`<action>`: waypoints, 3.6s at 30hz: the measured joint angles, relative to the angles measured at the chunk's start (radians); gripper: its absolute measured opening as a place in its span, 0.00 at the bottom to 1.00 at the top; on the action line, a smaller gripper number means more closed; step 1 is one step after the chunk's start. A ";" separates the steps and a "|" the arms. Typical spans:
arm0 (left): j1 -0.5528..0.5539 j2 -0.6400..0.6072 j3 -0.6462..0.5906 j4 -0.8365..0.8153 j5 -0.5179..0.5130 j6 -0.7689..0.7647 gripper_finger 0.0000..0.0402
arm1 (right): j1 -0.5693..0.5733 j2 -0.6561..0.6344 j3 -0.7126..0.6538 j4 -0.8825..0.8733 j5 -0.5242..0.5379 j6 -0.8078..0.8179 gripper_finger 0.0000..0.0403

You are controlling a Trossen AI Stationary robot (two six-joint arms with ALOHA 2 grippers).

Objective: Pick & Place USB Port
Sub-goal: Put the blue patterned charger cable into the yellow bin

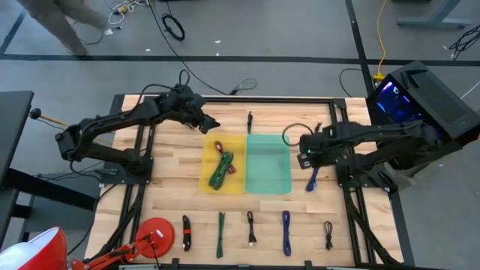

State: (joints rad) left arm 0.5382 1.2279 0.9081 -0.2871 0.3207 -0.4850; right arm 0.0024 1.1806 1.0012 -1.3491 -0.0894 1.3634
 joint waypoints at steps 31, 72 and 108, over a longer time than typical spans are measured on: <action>0.004 0.001 0.000 0.000 0.016 0.011 0.56 | 0.080 -0.005 -0.480 0.470 0.018 0.444 0.55; 0.002 0.001 0.000 0.131 0.061 -0.009 0.56 | -0.037 -0.124 -0.092 0.321 0.396 0.068 0.02; -0.055 0.002 0.000 0.867 0.120 -0.266 0.56 | -0.224 0.354 0.291 1.555 -0.156 -0.716 0.00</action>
State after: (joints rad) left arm 0.4829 1.2297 0.9077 0.5800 0.4412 -0.7506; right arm -0.2212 1.5345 1.2917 0.2058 -0.2450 0.6476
